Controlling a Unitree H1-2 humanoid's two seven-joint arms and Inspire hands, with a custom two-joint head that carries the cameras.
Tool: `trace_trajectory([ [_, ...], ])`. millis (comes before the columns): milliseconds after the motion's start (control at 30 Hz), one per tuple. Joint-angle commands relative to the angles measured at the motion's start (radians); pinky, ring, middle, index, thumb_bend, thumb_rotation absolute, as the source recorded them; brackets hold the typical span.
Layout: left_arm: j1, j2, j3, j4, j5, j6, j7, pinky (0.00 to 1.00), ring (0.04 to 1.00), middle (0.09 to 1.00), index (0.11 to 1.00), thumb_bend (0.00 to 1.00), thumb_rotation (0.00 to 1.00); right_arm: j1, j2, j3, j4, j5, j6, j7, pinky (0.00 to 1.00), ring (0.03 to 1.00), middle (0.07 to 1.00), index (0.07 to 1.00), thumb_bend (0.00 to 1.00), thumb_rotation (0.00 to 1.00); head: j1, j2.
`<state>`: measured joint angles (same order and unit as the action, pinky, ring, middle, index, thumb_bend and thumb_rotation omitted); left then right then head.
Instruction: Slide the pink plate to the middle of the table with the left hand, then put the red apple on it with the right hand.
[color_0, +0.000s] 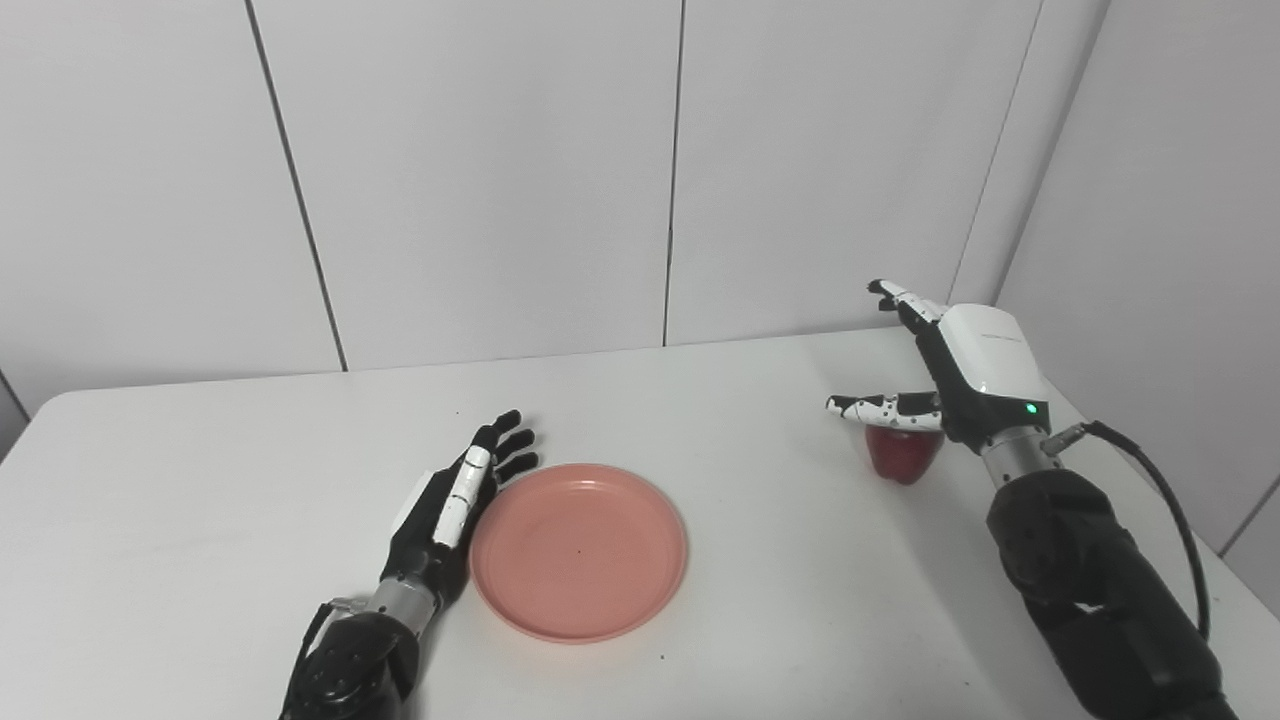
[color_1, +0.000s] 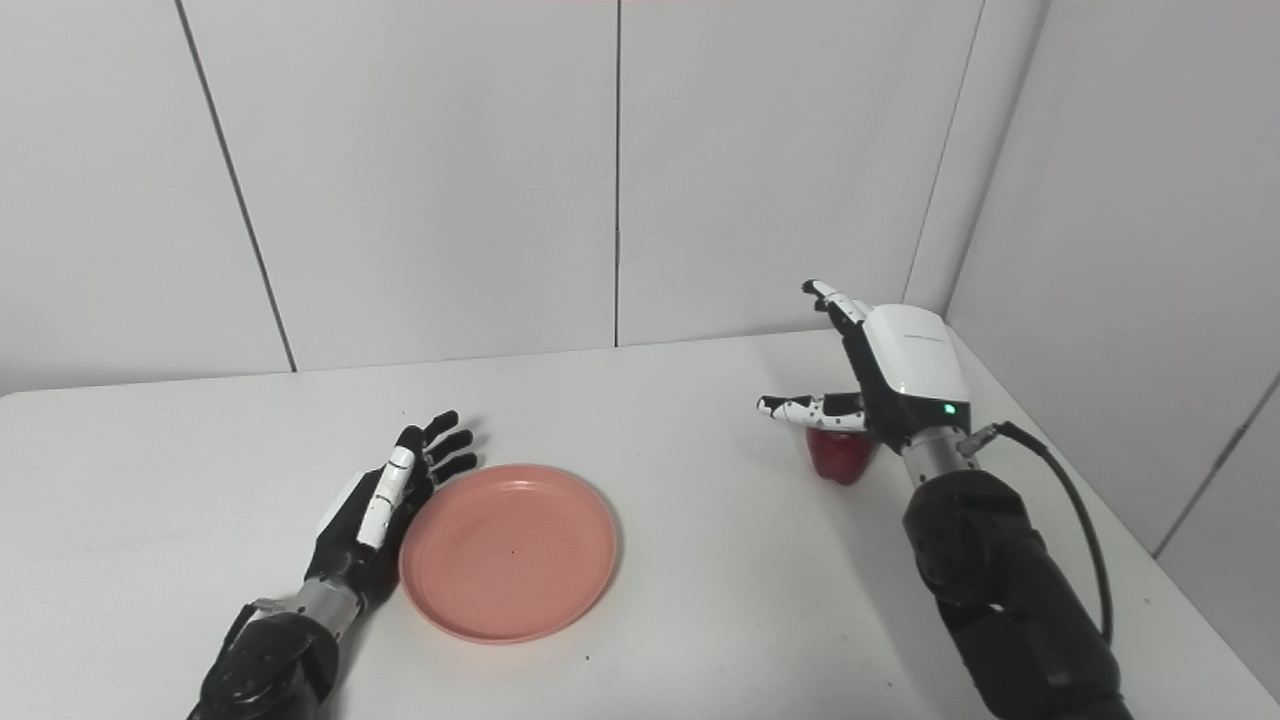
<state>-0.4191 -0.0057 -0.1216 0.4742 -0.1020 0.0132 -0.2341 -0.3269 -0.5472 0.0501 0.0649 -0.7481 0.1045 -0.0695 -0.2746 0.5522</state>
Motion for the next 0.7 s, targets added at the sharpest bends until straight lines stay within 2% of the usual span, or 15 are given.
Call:
trace_trajectory([
  [0, 0.003, -0.005, -0.012, 0.040, 0.013, 0.030, -0.016, 0.80, 0.884, 0.910, 0.898, 0.69, 0.95, -0.040, -0.044, 0.010, 0.007, -0.029, -0.021, -0.005, 0.79, 0.802, 0.810, 0.838, 1.00, 0.53, 0.001, -0.001],
  [100, 0.001, -0.006, -0.010, 0.045, 0.012, 0.030, -0.013, 0.79, 0.879, 0.904, 0.891, 0.70, 0.95, -0.039, -0.062, 0.038, 0.032, -0.060, -0.010, 0.013, 0.84, 0.829, 0.823, 0.838, 0.99, 0.53, 0.001, -0.001],
  [367, 0.003, -0.005, -0.011, 0.045, 0.013, 0.030, -0.017, 0.79, 0.872, 0.897, 0.893, 0.71, 0.94, -0.045, -0.074, 0.070, 0.101, -0.097, -0.009, 0.003, 0.86, 0.821, 0.812, 0.817, 1.00, 0.56, 0.008, 0.000],
  [567, 0.003, -0.004, -0.015, 0.047, 0.019, 0.030, -0.014, 0.79, 0.876, 0.897, 0.893, 0.71, 0.94, -0.058, -0.084, 0.093, 0.163, -0.118, -0.031, -0.029, 0.98, 0.835, 0.787, 0.795, 1.00, 0.62, 0.013, -0.004],
  [667, 0.003, -0.004, -0.015, 0.050, 0.021, 0.026, -0.013, 0.79, 0.876, 0.897, 0.893, 0.71, 0.94, -0.058, -0.085, 0.097, 0.173, -0.120, -0.030, -0.037, 1.00, 0.844, 0.790, 0.801, 1.00, 0.63, 0.013, -0.005],
])
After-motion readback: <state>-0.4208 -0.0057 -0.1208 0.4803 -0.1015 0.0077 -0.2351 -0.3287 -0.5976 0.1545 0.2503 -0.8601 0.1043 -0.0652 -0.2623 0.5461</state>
